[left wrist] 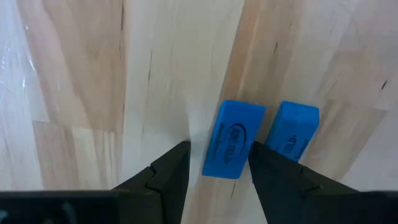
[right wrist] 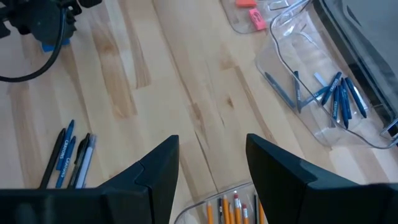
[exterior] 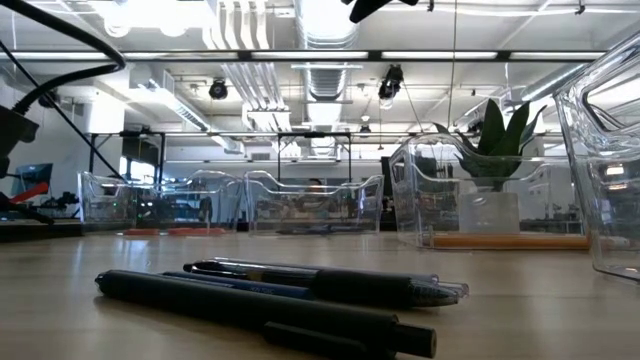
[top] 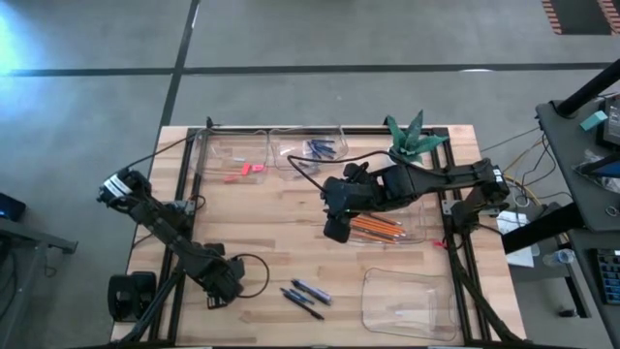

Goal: Sort crayons/erasers/pens/pencils in bins
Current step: Put the blue eraser into the top left transparent bin

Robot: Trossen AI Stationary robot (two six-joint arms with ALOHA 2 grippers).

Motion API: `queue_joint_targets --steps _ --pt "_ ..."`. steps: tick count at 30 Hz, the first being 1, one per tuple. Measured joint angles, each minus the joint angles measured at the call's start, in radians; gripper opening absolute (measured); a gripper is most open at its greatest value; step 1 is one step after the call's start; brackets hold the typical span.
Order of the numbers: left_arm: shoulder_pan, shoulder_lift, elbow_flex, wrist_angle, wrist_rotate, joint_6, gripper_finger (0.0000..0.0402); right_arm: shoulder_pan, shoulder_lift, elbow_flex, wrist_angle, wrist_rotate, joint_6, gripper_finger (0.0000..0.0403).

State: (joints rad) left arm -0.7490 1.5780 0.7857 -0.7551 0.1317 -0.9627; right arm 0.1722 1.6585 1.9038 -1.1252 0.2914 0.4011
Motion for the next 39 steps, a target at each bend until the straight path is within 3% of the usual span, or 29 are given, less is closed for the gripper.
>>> queue_joint_targets --steps 5,14,30,39 --pt "-0.001 0.001 -0.005 0.006 -0.016 0.000 0.0135 0.000 0.000 0.000 0.000 0.000 0.000 0.0178" --pt "0.000 -0.007 -0.002 0.000 -0.028 0.003 0.0040 0.000 0.000 0.000 -0.003 0.001 -0.008 0.0178" --pt "0.019 -0.102 0.038 0.066 -0.062 -0.002 0.0047 0.000 -0.005 0.000 -0.187 0.000 -0.010 0.0178" --pt "0.119 -0.143 0.061 0.162 -0.152 0.000 0.0047 0.000 -0.066 0.000 -0.211 0.001 -0.044 0.0178"
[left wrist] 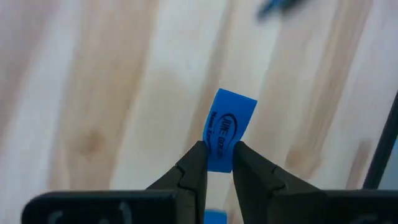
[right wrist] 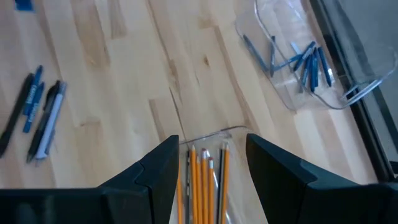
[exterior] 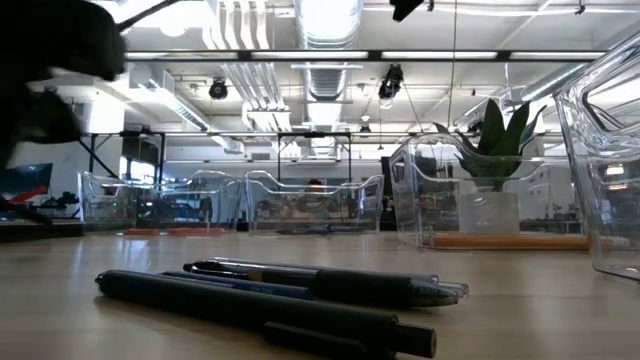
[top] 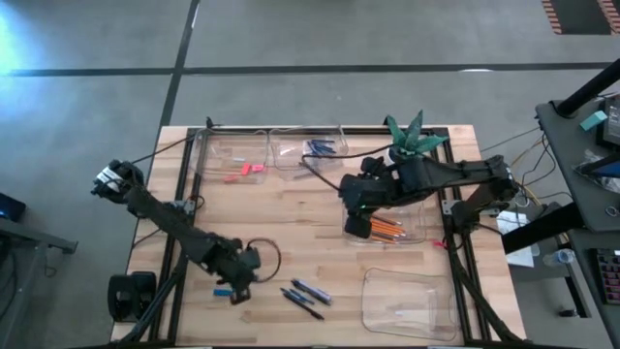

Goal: Sort crayons/erasers/pens/pencils in bins
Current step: Put the blue eraser into the top left transparent bin

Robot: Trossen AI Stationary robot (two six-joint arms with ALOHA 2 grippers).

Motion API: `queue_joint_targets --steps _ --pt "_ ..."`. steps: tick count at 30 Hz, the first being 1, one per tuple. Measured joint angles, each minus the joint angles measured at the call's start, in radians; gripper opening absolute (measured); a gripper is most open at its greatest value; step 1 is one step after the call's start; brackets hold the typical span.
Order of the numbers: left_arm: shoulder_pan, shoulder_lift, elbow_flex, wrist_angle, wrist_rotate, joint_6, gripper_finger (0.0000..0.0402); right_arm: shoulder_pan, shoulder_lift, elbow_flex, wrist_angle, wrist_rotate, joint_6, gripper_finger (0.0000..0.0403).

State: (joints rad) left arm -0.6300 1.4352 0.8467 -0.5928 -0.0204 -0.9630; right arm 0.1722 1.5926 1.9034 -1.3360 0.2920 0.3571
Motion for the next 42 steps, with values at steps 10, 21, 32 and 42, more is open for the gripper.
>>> queue_joint_targets --steps 10,21,32,42 --pt "0.334 -0.148 0.048 0.008 -0.101 0.153 0.0047 0.000 -0.100 0.000 -0.002 0.024 0.010 0.0178" --pt "0.787 -0.348 0.059 -0.052 -0.314 0.375 0.0047 0.000 -0.110 0.000 -0.051 0.025 0.018 0.0178" --pt "1.109 -0.300 -0.002 -0.104 -0.370 0.367 0.0047 0.000 -0.101 0.000 -0.067 0.025 0.028 0.0178" --pt "1.141 -0.127 -0.023 -0.106 -0.270 0.365 0.0048 0.000 -0.101 0.000 -0.066 0.025 0.044 0.0178"
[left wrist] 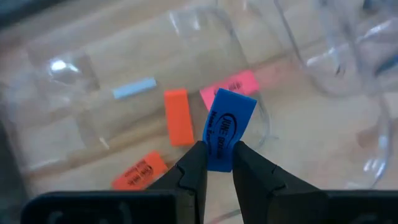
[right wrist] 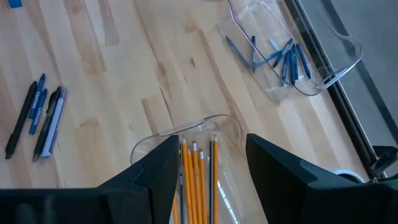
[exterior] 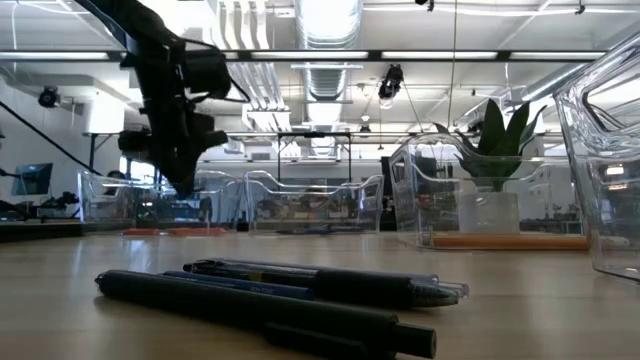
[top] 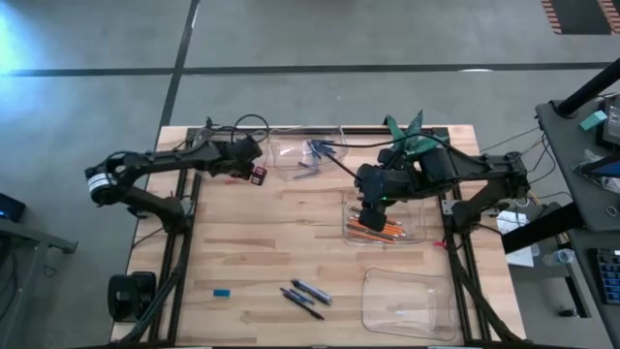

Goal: Sort crayons/erasers/pens/pencils in bins
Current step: Put the blue eraser into the top left transparent bin

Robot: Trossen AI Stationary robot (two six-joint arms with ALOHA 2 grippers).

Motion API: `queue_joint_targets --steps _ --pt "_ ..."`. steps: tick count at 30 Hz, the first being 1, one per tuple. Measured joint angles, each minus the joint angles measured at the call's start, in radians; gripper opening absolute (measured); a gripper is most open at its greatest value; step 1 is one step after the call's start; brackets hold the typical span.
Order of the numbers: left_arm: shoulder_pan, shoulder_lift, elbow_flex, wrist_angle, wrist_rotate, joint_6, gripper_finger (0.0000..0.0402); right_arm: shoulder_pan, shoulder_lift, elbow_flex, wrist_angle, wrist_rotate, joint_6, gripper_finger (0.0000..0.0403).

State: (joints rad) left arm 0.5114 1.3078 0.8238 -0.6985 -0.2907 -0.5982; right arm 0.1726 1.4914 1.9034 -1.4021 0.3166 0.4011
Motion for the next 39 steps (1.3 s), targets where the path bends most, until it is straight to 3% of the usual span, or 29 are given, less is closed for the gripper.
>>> queue_joint_targets --steps 7,15,28,39 --pt "0.000 0.052 0.000 0.000 0.047 0.000 0.0048 0.000 0.000 0.000 0.000 0.000 0.000 0.0178" --pt "0.000 0.050 0.000 0.000 0.027 0.003 0.0049 0.000 0.000 0.000 0.000 -0.001 0.000 0.0178" --pt "0.000 0.049 -0.007 -0.001 -0.002 0.003 0.0114 0.000 0.000 0.000 0.001 -0.001 0.000 0.0178" --pt "0.017 -0.052 0.061 0.000 0.006 0.003 0.0116 0.000 0.001 0.000 0.001 -0.001 0.000 0.0178"
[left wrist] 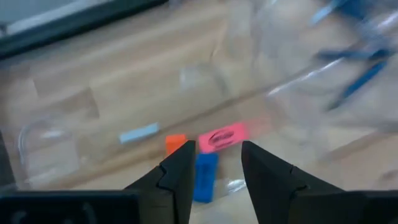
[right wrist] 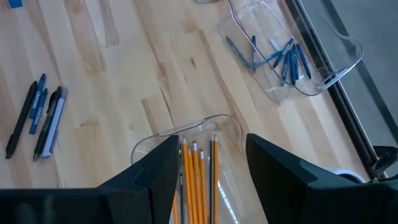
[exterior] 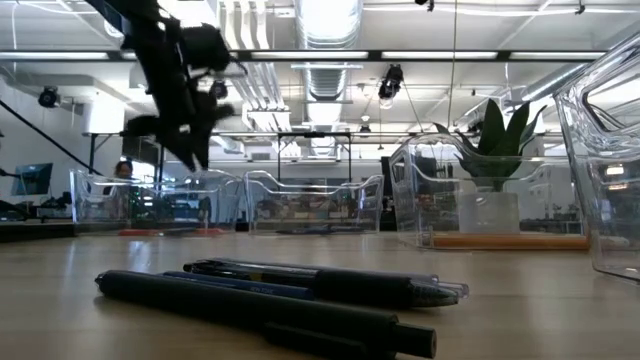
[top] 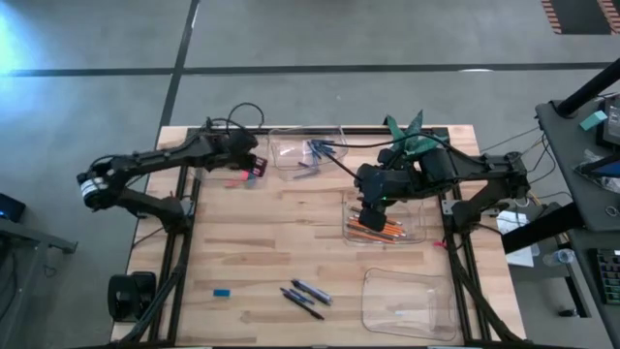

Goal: Sort crayons/erasers/pens/pencils in bins
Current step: Put the blue eraser into the top left transparent bin

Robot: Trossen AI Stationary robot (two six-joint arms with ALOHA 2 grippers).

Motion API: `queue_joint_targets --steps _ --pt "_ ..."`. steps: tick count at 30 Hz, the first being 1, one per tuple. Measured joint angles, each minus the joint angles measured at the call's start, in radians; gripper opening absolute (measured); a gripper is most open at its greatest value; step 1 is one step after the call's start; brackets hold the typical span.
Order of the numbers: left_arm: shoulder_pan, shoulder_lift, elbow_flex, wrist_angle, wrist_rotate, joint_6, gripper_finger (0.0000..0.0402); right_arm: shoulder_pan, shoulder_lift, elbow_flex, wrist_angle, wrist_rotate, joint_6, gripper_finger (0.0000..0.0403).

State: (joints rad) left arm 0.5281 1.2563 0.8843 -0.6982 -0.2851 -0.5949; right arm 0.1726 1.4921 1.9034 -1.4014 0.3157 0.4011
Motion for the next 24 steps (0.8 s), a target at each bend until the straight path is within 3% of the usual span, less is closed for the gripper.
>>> queue_joint_targets --steps 3,8,13,18,24 --pt "-0.011 -0.077 0.026 0.024 0.038 0.003 0.0116 0.000 0.000 0.000 0.000 0.000 -0.004 0.0178" --pt "-0.107 -0.201 0.024 0.173 0.216 -0.030 0.0116 0.000 0.000 0.000 0.000 0.000 -0.008 0.0178" --pt "-0.374 -0.223 0.020 0.281 0.249 -0.090 0.0116 0.000 0.000 -0.004 0.000 0.000 -0.020 0.0178" --pt "-0.686 -0.170 0.021 0.450 0.248 -0.171 0.0116 0.000 0.000 -0.019 0.000 0.001 -0.028 0.0178" --pt "-0.967 -0.071 0.022 0.395 0.286 -0.436 0.0116 0.000 0.000 -0.078 0.002 0.001 -0.053 0.0178"
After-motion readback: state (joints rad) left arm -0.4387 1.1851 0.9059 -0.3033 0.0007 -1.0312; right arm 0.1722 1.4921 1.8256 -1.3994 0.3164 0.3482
